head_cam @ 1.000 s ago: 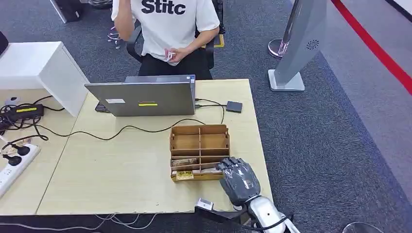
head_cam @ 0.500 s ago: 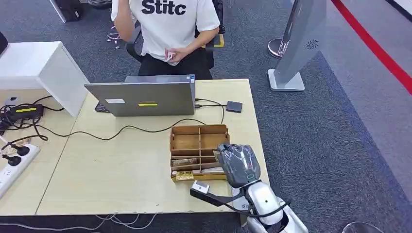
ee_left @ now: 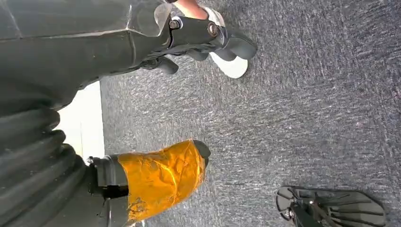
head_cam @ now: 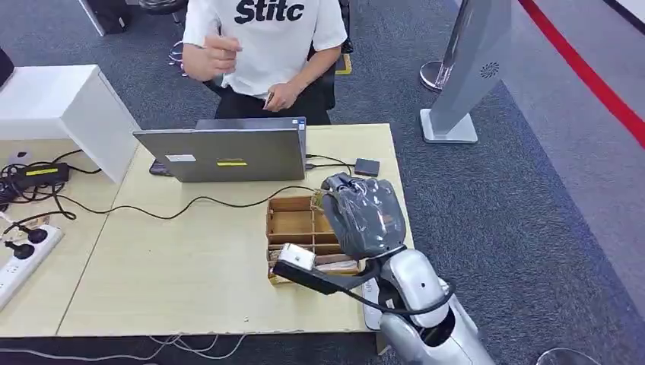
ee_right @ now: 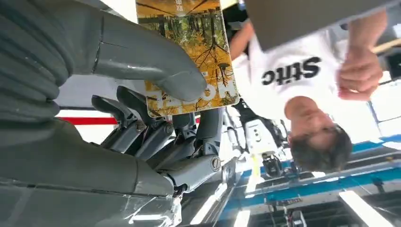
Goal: Pass the card to the sensor for recognition and then transmit it.
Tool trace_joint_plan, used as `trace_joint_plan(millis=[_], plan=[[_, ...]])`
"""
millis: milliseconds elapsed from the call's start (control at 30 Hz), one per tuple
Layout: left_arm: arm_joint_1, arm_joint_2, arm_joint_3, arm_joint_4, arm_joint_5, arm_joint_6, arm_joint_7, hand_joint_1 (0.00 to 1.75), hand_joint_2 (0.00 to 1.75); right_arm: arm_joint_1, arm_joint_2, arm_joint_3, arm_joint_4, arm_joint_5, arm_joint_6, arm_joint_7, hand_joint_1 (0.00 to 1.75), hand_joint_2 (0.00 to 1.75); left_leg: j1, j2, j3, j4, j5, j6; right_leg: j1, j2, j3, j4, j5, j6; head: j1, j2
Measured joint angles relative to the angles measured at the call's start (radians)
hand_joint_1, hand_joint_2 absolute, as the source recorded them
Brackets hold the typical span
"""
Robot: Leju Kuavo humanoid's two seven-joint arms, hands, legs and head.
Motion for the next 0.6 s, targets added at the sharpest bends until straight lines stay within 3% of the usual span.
trace_joint_plan(millis=[200,567,600], plan=[[-0.005,0.000,0.000,0.000,-0.029,-0.003,0.000,0.00,1.75,-0.116,0.060,-0.056,0.102,-0.098,0.087,0.063,1.75,1.75,0.000,0.000,0.000,0.000,0.001,0.000,0.000,0.000,0.000,0.000,0.001,0.000,0.000,0.000],[-0.006,0.001,0.000,0.000,-0.043,-0.007,0.000,0.00,1.75,-0.184,0.119,-0.154,0.244,-0.171,0.120,0.065,1.75,1.75,0.000,0.000,0.000,0.000,0.001,0.000,0.000,0.000,0.000,0.000,0.001,0.000,0.000,0.000],[-0.006,0.001,0.000,0.000,-0.043,-0.008,0.000,0.00,1.75,-0.189,0.122,-0.162,0.256,-0.175,0.119,0.060,1.41,1.75,0.000,0.000,0.000,0.000,0.001,0.000,0.000,0.000,0.000,0.000,0.001,0.000,0.000,0.000]])
